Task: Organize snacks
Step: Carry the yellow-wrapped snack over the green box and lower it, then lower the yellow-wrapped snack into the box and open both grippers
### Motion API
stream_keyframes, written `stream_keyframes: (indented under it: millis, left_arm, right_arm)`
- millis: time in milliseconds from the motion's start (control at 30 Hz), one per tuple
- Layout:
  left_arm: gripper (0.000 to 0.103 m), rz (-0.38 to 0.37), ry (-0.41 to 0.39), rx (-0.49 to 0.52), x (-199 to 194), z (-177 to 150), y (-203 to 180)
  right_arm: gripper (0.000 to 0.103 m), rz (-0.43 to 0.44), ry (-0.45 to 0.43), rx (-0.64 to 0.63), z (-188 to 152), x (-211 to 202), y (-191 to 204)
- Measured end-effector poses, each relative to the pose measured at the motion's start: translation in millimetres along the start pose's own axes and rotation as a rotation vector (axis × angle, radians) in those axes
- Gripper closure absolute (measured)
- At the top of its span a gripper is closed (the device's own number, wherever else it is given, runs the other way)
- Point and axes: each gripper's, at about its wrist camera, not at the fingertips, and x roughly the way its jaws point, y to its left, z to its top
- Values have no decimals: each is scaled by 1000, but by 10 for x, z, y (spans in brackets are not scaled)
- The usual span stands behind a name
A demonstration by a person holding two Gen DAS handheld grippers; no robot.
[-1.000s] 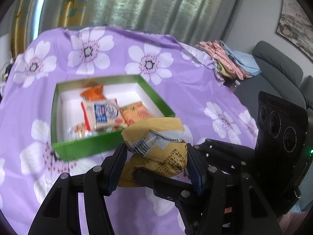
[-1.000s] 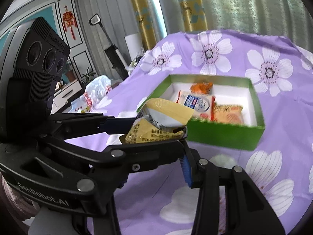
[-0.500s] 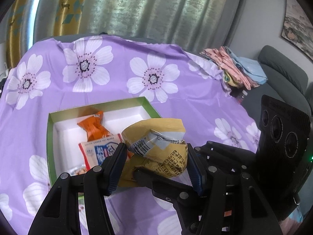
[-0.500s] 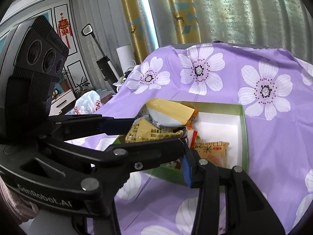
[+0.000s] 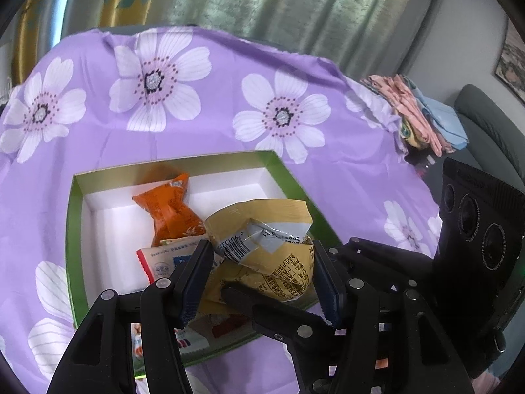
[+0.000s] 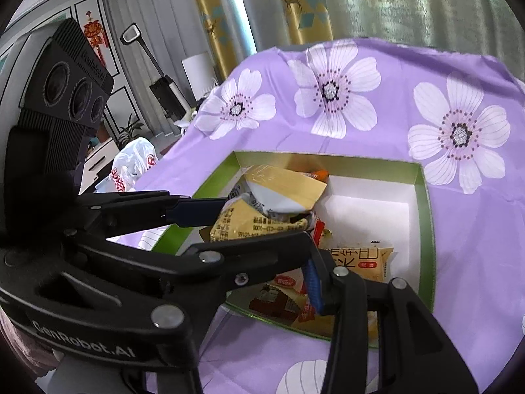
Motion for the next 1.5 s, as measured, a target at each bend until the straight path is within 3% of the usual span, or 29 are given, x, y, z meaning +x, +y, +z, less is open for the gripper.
stream_keyframes:
  millis: [767,1500]
  left_arm:
    - [44,15,80,-47,258,22,205]
    - [44,31,118,-61,344,5,235]
  right_arm:
    - [58,-9,136,29,54,313,-67]
    - [57,-25,184,50,38,397,-93]
